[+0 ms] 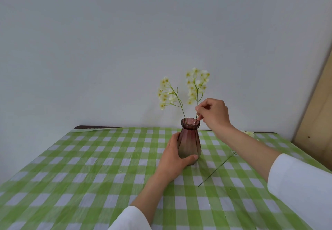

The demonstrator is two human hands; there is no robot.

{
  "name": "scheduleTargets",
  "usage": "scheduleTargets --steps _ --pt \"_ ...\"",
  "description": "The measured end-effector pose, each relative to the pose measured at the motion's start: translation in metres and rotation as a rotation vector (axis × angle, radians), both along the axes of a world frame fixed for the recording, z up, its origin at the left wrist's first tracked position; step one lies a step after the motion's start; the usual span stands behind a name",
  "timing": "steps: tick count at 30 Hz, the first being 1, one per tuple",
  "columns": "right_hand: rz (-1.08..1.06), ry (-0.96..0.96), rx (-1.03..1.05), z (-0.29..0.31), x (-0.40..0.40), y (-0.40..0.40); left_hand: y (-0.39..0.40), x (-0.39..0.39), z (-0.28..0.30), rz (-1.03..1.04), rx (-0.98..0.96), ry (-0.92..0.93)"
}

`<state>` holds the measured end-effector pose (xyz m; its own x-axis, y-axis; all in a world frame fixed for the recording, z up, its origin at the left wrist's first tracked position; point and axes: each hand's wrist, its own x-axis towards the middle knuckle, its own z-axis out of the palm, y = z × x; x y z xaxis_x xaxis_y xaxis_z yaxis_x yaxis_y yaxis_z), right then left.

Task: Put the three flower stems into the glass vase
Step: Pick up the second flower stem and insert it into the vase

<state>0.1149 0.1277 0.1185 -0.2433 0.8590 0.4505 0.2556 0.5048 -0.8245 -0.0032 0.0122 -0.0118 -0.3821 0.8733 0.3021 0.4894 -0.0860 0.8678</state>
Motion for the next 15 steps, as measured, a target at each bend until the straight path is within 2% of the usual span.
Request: scheduleTargets --steps 15 --pt "0.027 -0.018 -0.003 -0.013 -0.001 -0.008 -0.001 0.001 0.002 0.007 0.004 0.013"
